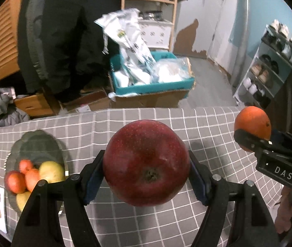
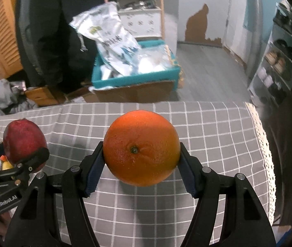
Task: Organize fruits
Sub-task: 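Carry the red apple and orange over the green glass bowl with both tools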
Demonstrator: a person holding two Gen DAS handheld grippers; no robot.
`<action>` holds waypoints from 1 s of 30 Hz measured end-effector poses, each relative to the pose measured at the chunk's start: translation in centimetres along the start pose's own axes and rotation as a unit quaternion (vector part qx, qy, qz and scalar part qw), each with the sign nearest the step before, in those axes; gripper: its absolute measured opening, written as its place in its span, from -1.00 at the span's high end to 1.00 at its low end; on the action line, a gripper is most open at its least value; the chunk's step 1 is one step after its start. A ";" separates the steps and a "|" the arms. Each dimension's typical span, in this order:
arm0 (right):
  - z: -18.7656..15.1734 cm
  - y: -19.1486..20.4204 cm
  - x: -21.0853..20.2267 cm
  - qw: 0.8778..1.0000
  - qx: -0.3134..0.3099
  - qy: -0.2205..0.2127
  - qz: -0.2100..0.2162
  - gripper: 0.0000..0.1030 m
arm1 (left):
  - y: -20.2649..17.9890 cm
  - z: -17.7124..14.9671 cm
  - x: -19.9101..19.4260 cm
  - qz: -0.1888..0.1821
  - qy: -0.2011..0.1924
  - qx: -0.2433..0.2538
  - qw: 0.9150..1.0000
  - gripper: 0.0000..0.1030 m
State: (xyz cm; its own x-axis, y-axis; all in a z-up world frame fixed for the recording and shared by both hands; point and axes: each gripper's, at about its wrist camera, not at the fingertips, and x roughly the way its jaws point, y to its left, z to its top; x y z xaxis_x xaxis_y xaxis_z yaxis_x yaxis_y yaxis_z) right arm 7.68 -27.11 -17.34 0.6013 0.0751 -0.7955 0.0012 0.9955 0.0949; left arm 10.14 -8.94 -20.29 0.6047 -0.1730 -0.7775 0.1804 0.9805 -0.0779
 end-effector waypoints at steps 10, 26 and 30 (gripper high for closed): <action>0.2 4.4 -3.5 0.999 -0.026 -0.035 0.029 -0.30 | 4.7 -0.1 -5.1 0.021 -0.039 -0.031 0.999 -0.47; 0.6 11.4 -3.4 0.994 -0.079 -0.029 0.075 -0.30 | 11.3 -2.5 -6.7 0.053 -0.034 -0.087 0.994 -0.47; 0.6 13.8 -2.0 0.991 -0.093 -0.015 0.095 -0.30 | 13.0 -3.4 -5.5 0.070 -0.019 -0.096 0.993 -0.47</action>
State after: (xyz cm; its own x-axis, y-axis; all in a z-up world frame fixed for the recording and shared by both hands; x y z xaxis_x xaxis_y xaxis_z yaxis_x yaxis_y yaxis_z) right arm 7.00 -13.60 -14.09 0.6000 0.2625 -0.7557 -0.2592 0.9575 0.1268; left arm 6.46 5.09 -19.15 0.6431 -0.0339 -0.7651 -0.0568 0.9942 -0.0918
